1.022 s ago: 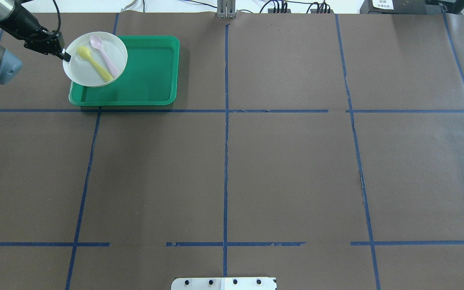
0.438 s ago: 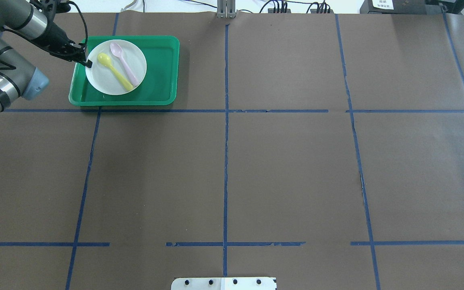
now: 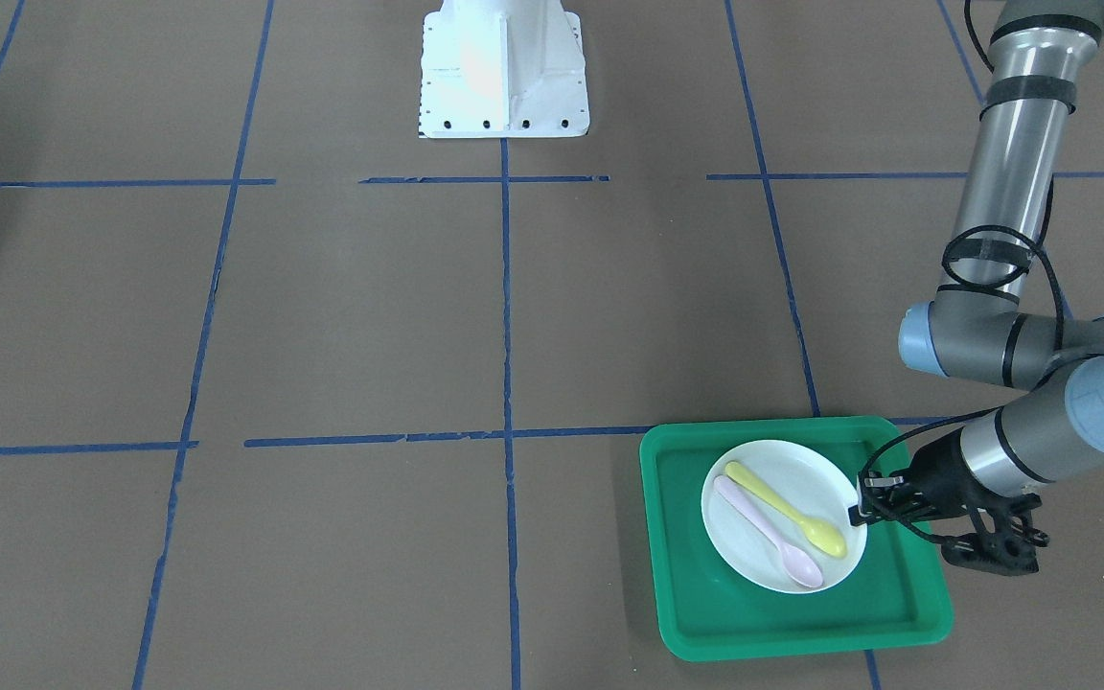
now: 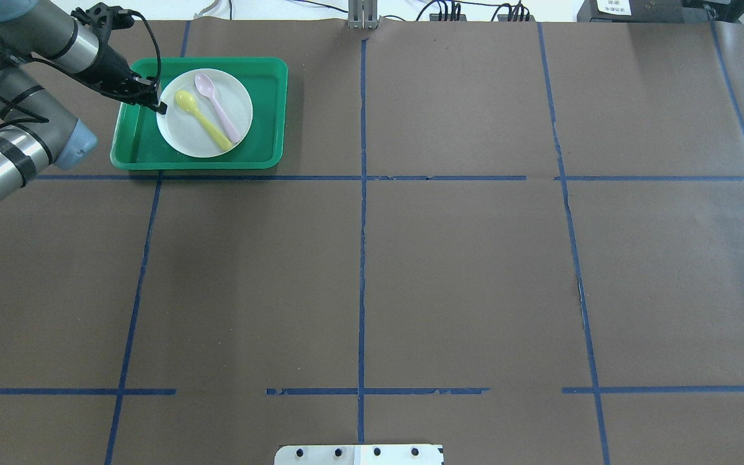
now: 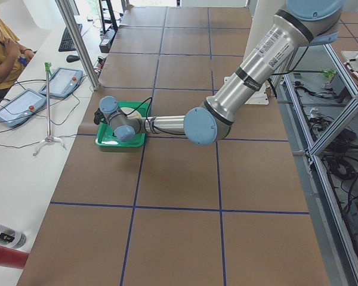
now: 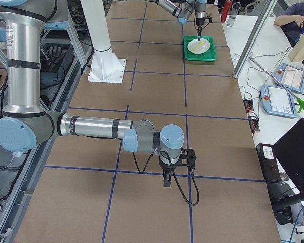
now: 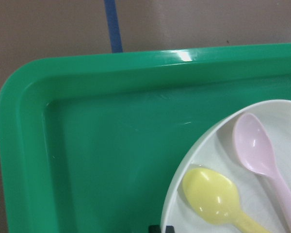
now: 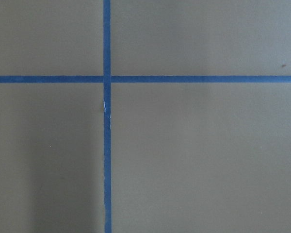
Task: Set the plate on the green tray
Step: 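Lower the plate onto the green tray and open the left gripper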
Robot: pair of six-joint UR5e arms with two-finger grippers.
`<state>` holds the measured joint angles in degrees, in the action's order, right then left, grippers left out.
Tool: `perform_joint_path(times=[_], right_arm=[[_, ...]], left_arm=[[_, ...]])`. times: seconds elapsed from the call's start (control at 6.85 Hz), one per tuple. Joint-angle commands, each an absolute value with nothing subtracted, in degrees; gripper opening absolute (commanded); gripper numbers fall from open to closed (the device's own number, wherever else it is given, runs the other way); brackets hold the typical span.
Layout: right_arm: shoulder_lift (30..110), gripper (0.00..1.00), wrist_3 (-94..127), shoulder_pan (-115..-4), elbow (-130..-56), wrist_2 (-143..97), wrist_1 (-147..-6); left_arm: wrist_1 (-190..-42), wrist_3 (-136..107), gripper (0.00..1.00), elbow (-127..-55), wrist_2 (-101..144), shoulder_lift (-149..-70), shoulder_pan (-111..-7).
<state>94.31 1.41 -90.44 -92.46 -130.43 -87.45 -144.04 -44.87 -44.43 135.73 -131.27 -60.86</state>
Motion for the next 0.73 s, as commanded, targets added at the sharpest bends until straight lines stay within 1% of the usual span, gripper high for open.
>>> perform_joint_path(times=[0.0, 0.15, 0.29, 0.44, 0.58], right_arm=[[94.31, 1.00, 1.41, -90.44, -92.46, -130.43, -87.45], [94.31, 1.00, 1.41, -90.44, -92.46, -130.43, -87.45], [94.31, 1.00, 1.41, -90.44, -92.46, -130.43, -87.45], [94.31, 1.00, 1.41, -90.44, -92.46, -130.43, -87.45], [94.31, 1.00, 1.41, -90.44, -92.46, -130.43, -87.45]], left_arm=[[-144.66, -45.09, 0.97, -44.38, 135.44, -131.13, -60.21], [-144.93, -45.09, 1.00, -44.38, 135.18, -130.78, -60.21], [-144.84, -45.17, 1.00, -44.82, 135.18, -130.09, -60.47], [-144.15, -45.35, 1.00, -48.04, 135.26, -127.73, -60.90], [-138.31, -44.66, 1.00, -56.95, 135.79, -122.31, -63.43]])
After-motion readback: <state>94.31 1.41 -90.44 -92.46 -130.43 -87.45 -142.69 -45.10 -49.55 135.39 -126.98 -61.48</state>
